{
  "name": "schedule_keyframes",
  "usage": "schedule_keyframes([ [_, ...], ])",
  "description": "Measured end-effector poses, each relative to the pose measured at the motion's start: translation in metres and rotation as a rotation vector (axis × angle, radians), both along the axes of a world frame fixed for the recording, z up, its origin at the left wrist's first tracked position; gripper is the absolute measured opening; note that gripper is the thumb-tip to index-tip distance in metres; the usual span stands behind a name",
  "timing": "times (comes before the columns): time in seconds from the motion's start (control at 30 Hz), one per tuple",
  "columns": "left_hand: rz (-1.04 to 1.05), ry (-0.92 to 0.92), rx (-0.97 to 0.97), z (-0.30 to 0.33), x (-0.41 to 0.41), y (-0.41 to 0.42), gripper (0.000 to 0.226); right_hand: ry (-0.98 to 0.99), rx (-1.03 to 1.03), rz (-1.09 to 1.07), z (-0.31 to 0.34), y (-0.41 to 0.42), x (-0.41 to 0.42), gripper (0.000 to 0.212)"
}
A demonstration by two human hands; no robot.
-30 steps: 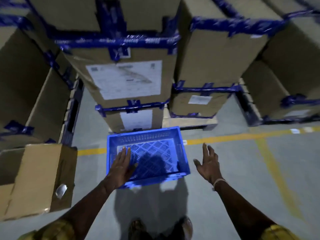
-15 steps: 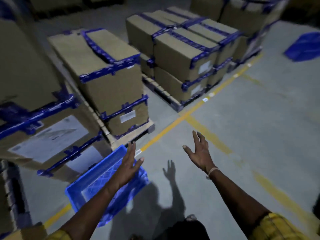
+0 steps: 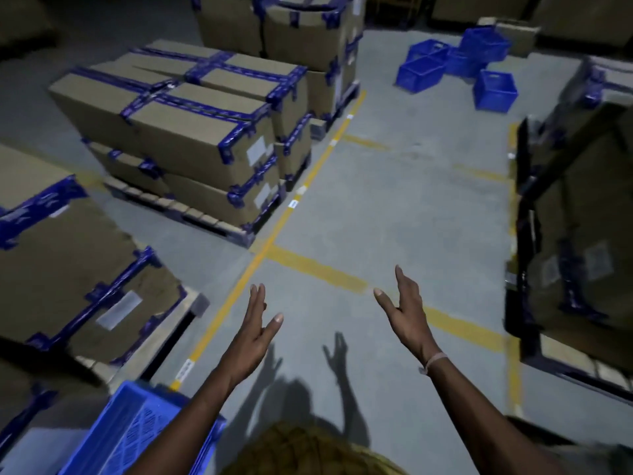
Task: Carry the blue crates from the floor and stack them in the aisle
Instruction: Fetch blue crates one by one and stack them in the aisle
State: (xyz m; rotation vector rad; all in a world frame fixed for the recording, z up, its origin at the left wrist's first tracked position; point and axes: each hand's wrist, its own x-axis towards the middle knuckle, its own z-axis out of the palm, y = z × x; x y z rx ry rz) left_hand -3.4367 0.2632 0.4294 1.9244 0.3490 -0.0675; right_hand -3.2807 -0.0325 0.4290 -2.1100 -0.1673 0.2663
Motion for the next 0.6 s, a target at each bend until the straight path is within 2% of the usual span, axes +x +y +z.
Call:
schedule_keyframes([
  [0.27, -0.134, -0.013, -0.054, 0.004, 0.142, -0.025, 0.073, 0.060, 0.066, -0.154, 0.002, -0.032, 0.086, 0.079],
  [0.6, -0.264, -0.004, -0.097, -0.026, 0.385, 0.013, 0.078, 0.123, 0.086, -0.330, -0.017, -0.014, 0.260, 0.076],
])
